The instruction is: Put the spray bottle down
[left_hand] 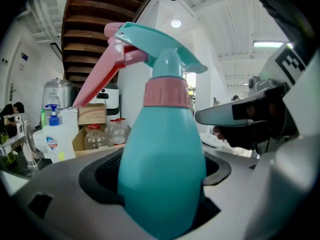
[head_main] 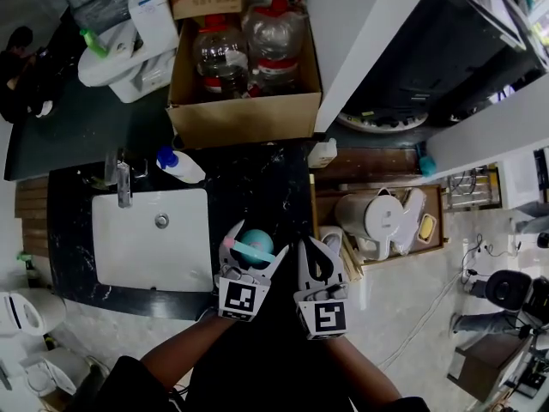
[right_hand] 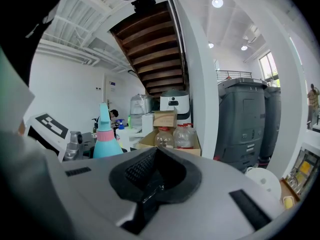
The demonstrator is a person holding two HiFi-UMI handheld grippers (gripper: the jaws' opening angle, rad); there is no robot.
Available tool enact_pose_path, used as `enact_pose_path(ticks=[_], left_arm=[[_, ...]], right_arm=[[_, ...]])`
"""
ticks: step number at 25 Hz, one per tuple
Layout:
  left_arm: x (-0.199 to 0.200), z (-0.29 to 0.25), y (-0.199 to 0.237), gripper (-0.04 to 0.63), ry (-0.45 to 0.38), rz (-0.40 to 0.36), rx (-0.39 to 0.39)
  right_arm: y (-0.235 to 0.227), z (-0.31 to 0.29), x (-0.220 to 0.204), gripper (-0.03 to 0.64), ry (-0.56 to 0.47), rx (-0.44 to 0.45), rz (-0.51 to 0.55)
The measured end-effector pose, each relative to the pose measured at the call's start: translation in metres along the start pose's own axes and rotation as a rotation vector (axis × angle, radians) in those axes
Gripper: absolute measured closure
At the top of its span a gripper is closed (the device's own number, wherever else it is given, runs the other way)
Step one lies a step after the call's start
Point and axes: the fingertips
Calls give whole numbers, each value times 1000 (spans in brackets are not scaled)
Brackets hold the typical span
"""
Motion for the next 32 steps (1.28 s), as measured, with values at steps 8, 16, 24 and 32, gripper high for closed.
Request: enact_pose_path(ticks=[8, 16, 24, 32], left_arm=[[-21, -19, -11, 173, 30, -3, -46], [-36, -21, -10, 173, 48, 13, -54], [-52, -25, -11, 173, 57, -12, -35], [-65, -28, -13, 173, 70, 13, -46]], right_arm=[[-16, -5, -14, 601, 27, -19, 7], [-23, -3, -26, 601, 47, -34, -12], [-28, 5, -37, 601, 85, -53, -2], [-28, 12, -33, 601, 72, -61, -10]])
Point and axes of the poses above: the fingertips, and each gripper's own axes: z backward along the fingers, y to its left, x out of its top, and after that the axes turned 12 degrees about -y, right-handed
